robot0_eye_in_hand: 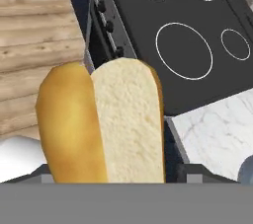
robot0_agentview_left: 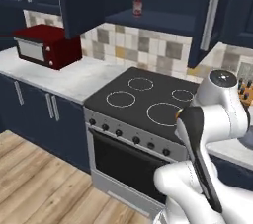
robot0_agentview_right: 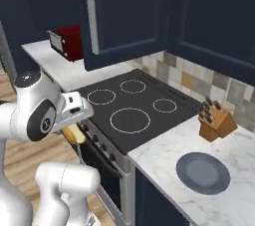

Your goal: Move the hot dog bun to the plate on the dining table and place the condiment next to that plate. Then navigate to the fridge and take the sausage and place it on the plate as well.

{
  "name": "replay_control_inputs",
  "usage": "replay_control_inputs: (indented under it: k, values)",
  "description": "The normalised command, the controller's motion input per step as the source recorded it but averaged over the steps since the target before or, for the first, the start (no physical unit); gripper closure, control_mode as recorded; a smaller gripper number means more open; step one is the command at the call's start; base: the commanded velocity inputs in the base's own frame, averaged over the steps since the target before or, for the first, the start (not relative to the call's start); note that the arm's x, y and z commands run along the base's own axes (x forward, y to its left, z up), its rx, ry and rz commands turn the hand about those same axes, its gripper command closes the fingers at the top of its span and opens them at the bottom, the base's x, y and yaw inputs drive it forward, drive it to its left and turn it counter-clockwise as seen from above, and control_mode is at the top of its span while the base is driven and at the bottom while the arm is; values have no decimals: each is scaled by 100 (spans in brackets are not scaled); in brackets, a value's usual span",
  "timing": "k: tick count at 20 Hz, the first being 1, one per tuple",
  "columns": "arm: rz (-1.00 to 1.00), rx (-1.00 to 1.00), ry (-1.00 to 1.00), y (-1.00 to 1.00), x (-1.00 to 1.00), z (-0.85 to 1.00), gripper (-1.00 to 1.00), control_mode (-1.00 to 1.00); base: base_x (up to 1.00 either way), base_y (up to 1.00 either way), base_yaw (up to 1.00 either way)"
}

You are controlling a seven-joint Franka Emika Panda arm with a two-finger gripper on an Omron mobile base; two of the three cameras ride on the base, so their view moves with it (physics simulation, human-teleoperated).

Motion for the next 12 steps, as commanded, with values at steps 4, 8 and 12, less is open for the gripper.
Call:
replay_control_inputs:
  k: [4, 8, 12]
  values:
    - [0, 0, 0, 0, 0, 0, 100, 100, -22, 95, 62]
    - [0, 0, 0, 0, 0, 0, 100, 100, -19, 87, 66]
    - [0, 0, 0, 0, 0, 0, 100, 100, -11, 78, 70]
